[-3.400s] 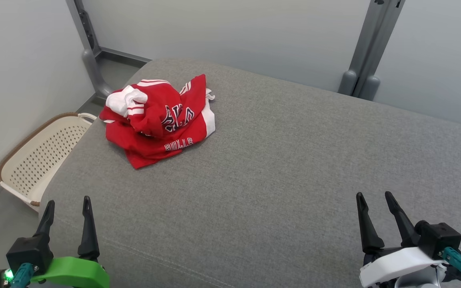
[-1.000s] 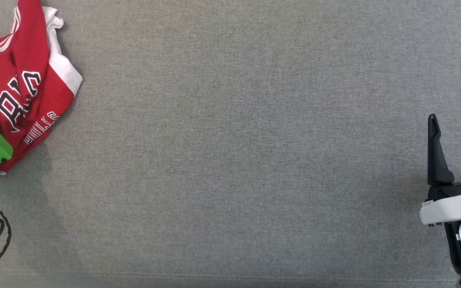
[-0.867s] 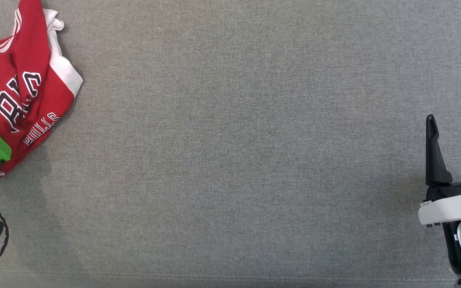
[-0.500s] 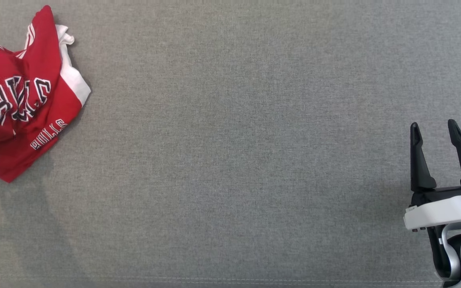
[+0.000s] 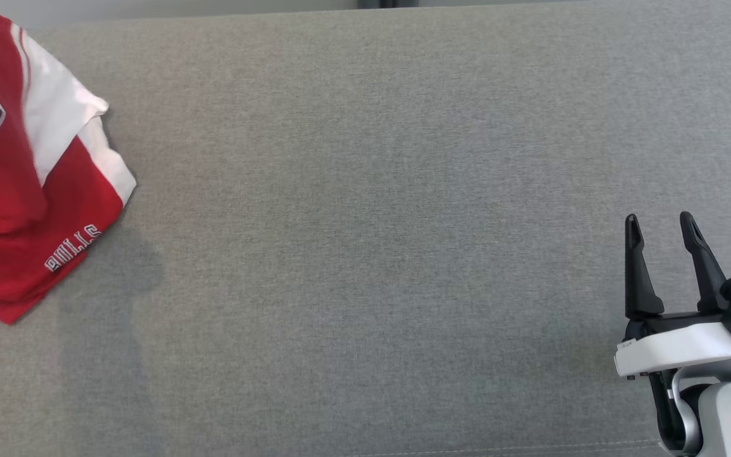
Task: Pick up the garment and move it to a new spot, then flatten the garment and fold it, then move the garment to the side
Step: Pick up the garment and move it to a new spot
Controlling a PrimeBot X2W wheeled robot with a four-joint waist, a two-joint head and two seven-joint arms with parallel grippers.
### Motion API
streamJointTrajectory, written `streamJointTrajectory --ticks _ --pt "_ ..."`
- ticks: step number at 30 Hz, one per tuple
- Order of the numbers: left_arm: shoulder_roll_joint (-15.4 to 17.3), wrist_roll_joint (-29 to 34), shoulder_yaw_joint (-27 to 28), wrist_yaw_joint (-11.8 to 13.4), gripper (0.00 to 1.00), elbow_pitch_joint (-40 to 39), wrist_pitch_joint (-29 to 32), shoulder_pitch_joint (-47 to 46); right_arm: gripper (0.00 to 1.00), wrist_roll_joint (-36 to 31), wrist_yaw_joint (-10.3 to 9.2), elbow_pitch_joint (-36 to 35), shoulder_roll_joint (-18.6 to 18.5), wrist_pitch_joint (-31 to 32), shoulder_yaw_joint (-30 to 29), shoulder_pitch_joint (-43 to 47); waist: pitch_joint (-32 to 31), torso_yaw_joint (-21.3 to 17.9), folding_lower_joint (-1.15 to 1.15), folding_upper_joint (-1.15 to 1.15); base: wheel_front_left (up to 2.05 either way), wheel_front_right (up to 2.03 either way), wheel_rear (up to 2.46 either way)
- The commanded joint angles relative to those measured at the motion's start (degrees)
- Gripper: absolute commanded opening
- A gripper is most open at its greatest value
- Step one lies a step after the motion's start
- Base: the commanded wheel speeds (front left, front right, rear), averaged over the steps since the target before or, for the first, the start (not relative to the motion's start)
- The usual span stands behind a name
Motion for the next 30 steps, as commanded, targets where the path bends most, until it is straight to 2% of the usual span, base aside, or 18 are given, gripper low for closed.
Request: streamJointTrajectory --ticks 1,9,18,23,30 --pt "-0.3 0.3 -0.5 0.1 0.00 -2.4 1.0 -1.7 1.00 0.3 -0.02 0.5 0.1 -0.7 0.0 -0.7 -1.1 -2.4 0.00 0.00 0.00 0.00 0.00" --pt "-3.2 1.8 -5.5 0.3 0.00 -15.6 8.2 -8.1 1.00 2.7 -0.02 4.3 0.5 -2.9 1.7 -2.2 -0.8 -9.5 0.00 0.00 0.00 0.00 0.00" --pt "-9.2 0.3 -10.3 0.0 0.00 -20.0 12.3 -12.3 1.00 5.2 -0.03 7.4 0.5 -4.1 1.5 -3.9 0.5 -16.8 0.00 0.00 0.00 0.00 0.00" --pt "-12.3 -0.2 -12.9 0.0 0.00 -20.2 11.1 -8.7 1.00 5.7 -0.03 7.4 0.5 -4.1 1.7 -4.4 1.0 -19.0 0.00 0.00 0.00 0.00 0.00" --pt "-17.3 -2.2 -15.4 1.9 0.00 -19.1 7.6 1.7 1.00 5.1 -0.03 6.2 0.6 -4.1 1.5 -4.1 0.8 -18.6 0.00 0.00 0.00 0.00 0.00"
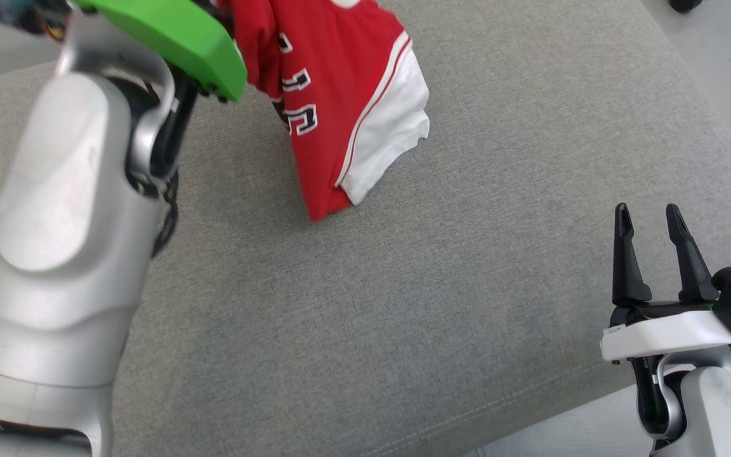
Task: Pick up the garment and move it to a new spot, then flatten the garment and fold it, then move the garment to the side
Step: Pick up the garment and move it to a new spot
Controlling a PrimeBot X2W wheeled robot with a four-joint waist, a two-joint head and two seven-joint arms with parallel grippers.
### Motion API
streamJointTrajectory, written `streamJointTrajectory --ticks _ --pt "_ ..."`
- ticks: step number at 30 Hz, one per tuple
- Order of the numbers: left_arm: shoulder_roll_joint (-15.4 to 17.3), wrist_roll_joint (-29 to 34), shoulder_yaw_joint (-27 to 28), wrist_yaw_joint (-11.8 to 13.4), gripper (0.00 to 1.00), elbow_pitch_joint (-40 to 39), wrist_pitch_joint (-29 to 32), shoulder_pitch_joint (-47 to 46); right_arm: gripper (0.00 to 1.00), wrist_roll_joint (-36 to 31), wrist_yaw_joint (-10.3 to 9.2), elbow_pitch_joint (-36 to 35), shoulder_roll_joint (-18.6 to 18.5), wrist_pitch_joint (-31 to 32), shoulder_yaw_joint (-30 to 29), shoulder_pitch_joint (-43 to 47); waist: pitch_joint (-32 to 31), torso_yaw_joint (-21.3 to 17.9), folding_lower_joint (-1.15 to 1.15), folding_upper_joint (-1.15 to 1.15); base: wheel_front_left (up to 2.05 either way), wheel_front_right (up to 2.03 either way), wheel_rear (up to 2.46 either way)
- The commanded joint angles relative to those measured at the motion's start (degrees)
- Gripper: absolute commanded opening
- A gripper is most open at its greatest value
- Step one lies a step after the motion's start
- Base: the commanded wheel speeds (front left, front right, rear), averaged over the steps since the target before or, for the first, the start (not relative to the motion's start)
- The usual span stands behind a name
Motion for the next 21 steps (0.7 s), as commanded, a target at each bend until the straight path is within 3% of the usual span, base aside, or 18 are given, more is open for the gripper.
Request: streamJointTrajectory --ticks 1,12,19,20,21 --pt "-0.4 -0.6 -0.4 0.4 0.00 0.6 -0.9 2.8 1.00 -0.5 -0.03 -0.3 0.0 -0.2 0.3 -0.1 -0.3 0.4 0.00 0.00 0.00 0.00 0.00" --pt "-4.2 -2.5 -5.6 0.2 0.00 5.4 -6.0 21.3 1.00 -1.4 -0.04 -0.2 0.0 -0.2 2.0 0.9 -1.9 2.3 0.00 0.00 0.00 0.00 0.00" --pt "-6.3 -2.0 -11.4 -0.7 0.00 7.9 -7.2 27.4 1.00 -1.3 -0.04 0.3 0.0 -0.2 3.0 1.8 -3.4 3.8 0.00 0.00 0.00 0.00 0.00" --pt "-6.5 -1.9 -12.1 -0.7 0.12 8.2 -7.6 27.7 1.00 -1.3 -0.04 0.3 0.0 -0.2 3.2 1.8 -3.7 4.0 0.00 0.00 0.00 0.00 0.00" --pt "-6.7 -1.8 -12.5 -0.8 0.55 8.4 -8.1 27.8 1.00 -1.4 -0.04 0.4 0.0 -0.2 3.3 1.9 -4.1 4.2 0.00 0.00 0.00 0.00 0.00"
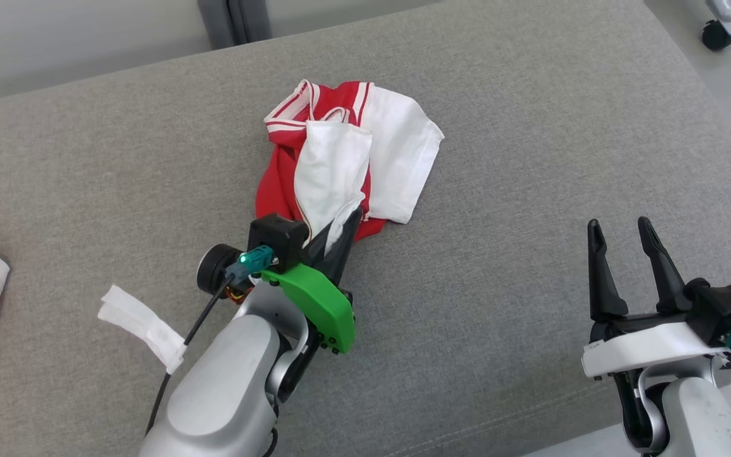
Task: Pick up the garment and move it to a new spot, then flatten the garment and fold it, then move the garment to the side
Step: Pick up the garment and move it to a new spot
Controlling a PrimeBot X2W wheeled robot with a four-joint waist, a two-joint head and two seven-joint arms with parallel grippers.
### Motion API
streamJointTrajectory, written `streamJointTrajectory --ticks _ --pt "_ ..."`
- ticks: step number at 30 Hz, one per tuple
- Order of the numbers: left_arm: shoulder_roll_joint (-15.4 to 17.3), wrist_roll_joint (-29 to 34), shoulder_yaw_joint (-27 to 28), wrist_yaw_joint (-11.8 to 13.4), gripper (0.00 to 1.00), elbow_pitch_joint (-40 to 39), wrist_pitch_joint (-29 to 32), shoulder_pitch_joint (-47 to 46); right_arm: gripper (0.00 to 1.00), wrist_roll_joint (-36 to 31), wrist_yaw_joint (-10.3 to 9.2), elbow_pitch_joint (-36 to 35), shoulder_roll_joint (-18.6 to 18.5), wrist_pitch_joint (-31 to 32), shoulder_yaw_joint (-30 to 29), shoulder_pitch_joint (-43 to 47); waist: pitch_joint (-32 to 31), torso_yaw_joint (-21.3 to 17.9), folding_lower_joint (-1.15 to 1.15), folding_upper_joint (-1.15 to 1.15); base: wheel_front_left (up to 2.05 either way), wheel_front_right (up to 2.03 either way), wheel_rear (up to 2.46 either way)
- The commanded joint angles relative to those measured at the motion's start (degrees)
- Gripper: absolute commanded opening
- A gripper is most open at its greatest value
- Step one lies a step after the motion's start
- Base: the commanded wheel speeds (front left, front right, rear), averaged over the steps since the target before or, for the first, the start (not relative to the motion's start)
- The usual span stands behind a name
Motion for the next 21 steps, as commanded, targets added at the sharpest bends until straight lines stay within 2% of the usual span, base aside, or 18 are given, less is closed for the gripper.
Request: streamJointTrajectory --ticks 1,5,10,21 --pt "-0.1 0.4 -0.3 -0.3 1.00 0.1 -1.0 0.4 1.00 -0.1 -0.04 0.1 -0.1 -0.2 0.1 0.9 -1.1 0.8 0.00 0.00 0.00 0.00 0.00" --pt "-0.2 1.3 -0.2 0.5 1.00 -0.7 -4.1 -1.2 1.00 -0.7 -0.04 0.0 -0.1 -0.2 0.0 1.5 -2.8 2.0 0.00 0.00 0.00 0.00 0.00" --pt "1.2 2.5 0.5 1.7 1.00 -2.2 -7.2 -1.8 1.00 -1.6 -0.04 -0.3 -0.1 -0.2 0.0 2.3 -4.5 4.1 0.00 0.00 0.00 0.00 0.00" --pt "6.3 2.4 5.9 6.4 1.00 -7.3 -10.8 2.9 1.00 -2.7 -0.04 -0.4 -0.1 -0.2 0.5 3.9 -7.7 9.5 0.00 0.00 0.00 0.00 0.00"
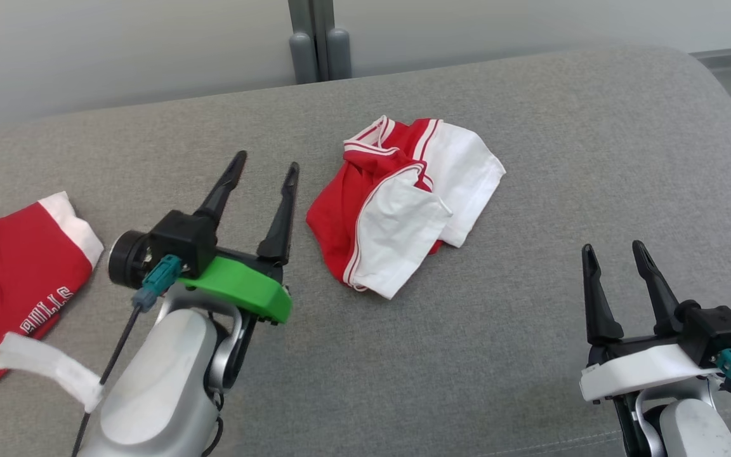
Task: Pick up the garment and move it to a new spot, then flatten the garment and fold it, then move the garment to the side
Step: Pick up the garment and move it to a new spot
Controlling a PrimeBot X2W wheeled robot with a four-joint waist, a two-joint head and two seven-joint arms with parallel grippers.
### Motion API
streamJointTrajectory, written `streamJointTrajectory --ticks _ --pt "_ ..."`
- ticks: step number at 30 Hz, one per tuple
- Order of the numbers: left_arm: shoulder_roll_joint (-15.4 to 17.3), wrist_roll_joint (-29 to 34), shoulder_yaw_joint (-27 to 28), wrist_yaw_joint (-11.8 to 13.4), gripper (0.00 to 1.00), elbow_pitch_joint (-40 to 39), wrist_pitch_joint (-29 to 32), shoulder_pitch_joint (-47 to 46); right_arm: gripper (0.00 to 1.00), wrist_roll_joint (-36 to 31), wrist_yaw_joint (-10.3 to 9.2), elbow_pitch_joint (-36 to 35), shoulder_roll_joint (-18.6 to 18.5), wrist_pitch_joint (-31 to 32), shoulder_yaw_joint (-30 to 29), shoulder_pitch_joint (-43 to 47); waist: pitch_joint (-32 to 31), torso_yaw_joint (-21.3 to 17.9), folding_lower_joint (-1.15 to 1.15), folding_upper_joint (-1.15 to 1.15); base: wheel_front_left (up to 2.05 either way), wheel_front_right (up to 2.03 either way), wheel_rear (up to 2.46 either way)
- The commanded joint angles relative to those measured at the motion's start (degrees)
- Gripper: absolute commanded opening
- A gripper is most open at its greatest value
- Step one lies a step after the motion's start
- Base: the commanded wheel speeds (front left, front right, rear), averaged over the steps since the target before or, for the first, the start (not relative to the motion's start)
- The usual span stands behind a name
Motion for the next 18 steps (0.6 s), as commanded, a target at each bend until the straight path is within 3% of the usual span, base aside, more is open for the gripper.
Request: streamJointTrajectory --ticks 1,12,18 --pt "0.8 -0.6 0.8 0.6 1.00 -0.7 -0.5 2.0 1.00 -0.5 -0.04 -0.1 -0.1 -0.2 -0.1 0.8 -1.7 2.1 0.00 0.00 0.00 0.00 0.00" --pt "5.8 0.2 10.0 5.3 1.00 -9.3 -1.4 14.1 1.00 -0.3 -0.04 -0.6 -0.1 -0.2 0.8 1.8 -3.4 5.9 0.00 0.00 0.00 0.00 0.00" --pt "6.1 2.1 14.3 5.4 1.00 -13.6 -1.4 21.3 1.00 -0.3 -0.04 -0.4 -0.1 -0.2 1.4 2.3 -4.3 7.1 0.00 0.00 0.00 0.00 0.00"
